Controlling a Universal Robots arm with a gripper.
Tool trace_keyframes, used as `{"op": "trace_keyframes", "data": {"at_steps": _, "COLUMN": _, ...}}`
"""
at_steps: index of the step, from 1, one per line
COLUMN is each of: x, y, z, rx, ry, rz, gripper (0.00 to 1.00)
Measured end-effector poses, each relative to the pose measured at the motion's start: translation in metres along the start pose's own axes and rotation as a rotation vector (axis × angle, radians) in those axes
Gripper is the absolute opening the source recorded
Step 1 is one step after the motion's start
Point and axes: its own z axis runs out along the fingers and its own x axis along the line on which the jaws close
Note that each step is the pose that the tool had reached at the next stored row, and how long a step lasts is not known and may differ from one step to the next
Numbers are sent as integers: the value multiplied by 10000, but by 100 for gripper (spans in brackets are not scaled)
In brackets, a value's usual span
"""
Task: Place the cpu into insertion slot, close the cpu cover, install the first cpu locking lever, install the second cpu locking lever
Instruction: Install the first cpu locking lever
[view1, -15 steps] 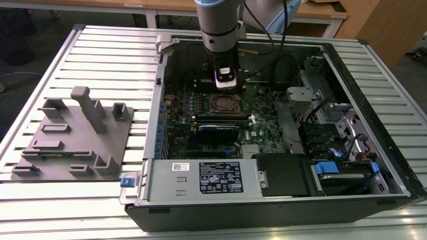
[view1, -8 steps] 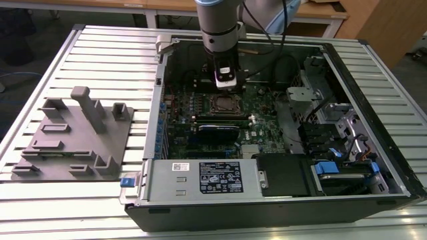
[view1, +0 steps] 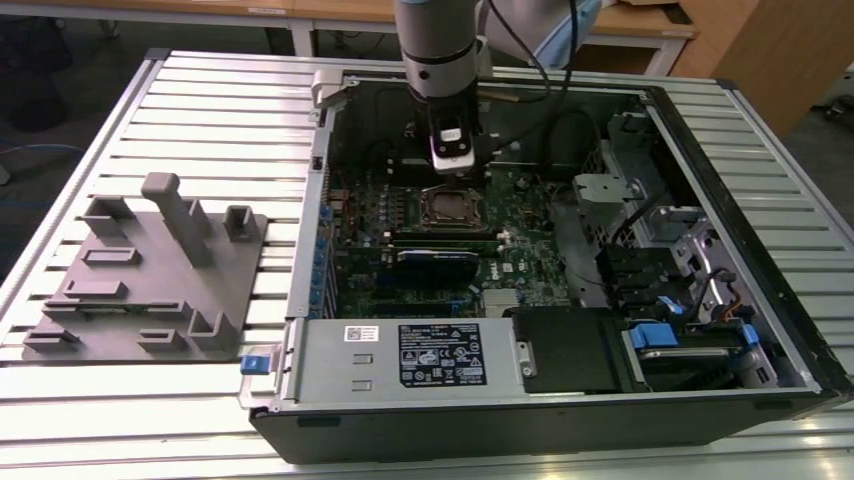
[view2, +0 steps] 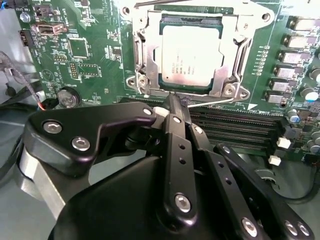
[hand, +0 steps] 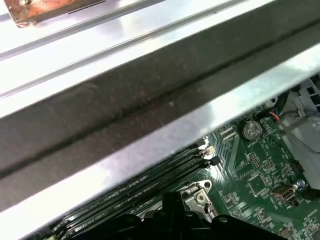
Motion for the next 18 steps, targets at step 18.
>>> {"op": "trace_keyframes", "data": {"at_steps": 18, "x": 66, "y": -136, "z": 1, "rx": -1123, "ry": -955, "rz": -21, "gripper": 11}}
